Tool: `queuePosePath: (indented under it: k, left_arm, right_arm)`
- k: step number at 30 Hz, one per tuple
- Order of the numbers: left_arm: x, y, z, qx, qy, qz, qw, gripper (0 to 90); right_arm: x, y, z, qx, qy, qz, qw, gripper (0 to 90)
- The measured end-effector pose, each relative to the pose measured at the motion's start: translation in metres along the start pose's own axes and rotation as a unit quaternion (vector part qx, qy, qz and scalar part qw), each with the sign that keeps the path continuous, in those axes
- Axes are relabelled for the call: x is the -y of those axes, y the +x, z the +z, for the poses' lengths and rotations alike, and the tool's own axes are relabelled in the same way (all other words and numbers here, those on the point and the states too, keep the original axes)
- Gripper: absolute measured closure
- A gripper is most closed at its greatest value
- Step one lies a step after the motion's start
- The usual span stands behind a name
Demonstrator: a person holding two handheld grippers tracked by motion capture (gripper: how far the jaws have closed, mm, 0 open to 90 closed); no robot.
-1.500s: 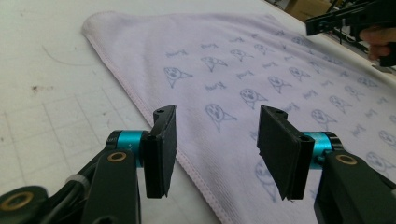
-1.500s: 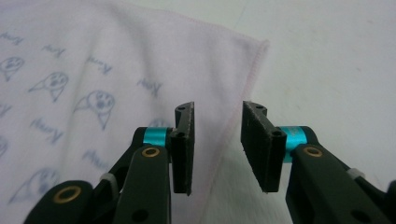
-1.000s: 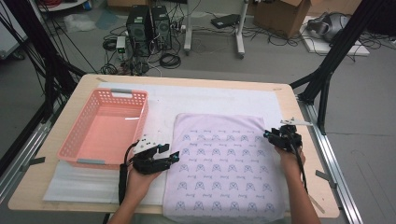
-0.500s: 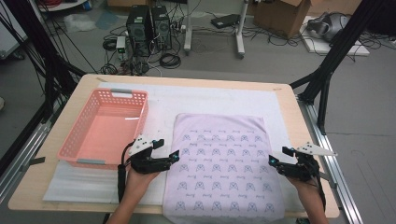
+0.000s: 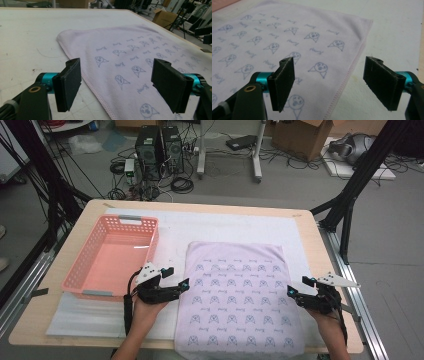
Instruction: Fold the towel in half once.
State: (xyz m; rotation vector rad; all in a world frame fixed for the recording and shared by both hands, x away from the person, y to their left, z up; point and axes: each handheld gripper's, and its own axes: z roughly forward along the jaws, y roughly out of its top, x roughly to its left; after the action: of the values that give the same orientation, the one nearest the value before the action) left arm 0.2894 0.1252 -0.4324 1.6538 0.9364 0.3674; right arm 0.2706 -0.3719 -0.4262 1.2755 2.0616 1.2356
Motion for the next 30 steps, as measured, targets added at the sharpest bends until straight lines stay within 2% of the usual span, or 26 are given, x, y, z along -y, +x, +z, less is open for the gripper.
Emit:
queuePosePath:
  k: [6, 9, 11, 13, 16, 19, 22, 26, 30]
  left_arm:
    - [0.000, 0.002, 0.002, -0.001, 0.005, -0.007, 1.0000, 25.4]
    - [0.001, 0.002, 0.003, 0.005, 0.010, -0.013, 0.9998, 26.3]
    - [0.001, 0.001, 0.004, 0.009, 0.019, -0.007, 0.9998, 26.9]
    - [0.001, 0.001, 0.005, 0.009, 0.023, -0.008, 0.9997, 27.1]
    - [-0.001, 0.000, 0.007, 0.006, 0.026, -0.010, 0.9996, 27.4]
    - [-0.007, 0.002, 0.014, 0.002, 0.041, -0.005, 0.9991, 28.0]
    - [-0.014, 0.005, 0.022, 0.006, 0.044, -0.015, 0.9989, 32.4]
    - [-0.027, 0.008, 0.035, -0.004, 0.061, -0.005, 0.9981, 33.2]
    - [-0.036, 0.010, 0.049, -0.015, 0.071, 0.002, 0.9973, 33.3]
  right_arm:
    - [0.001, -0.003, 0.002, 0.005, 0.003, 0.007, 1.0000, 24.5]
    - [0.001, -0.006, 0.005, 0.007, 0.006, 0.010, 0.9999, 24.6]
    - [0.002, -0.006, 0.007, 0.008, 0.009, 0.007, 0.9999, 24.8]
    - [0.001, -0.006, 0.008, 0.006, 0.014, 0.000, 0.9999, 25.1]
    - [-0.001, -0.006, 0.009, 0.004, 0.012, 0.003, 0.9999, 25.3]
    - [-0.004, -0.007, 0.010, 0.005, 0.013, 0.004, 0.9999, 26.7]
    - [-0.007, -0.009, 0.012, 0.004, 0.014, 0.005, 0.9999, 27.2]
    - [-0.014, -0.014, 0.014, 0.007, 0.014, 0.007, 0.9999, 29.4]
    - [-0.022, -0.018, 0.025, 0.007, 0.025, 0.012, 0.9996, 32.5]
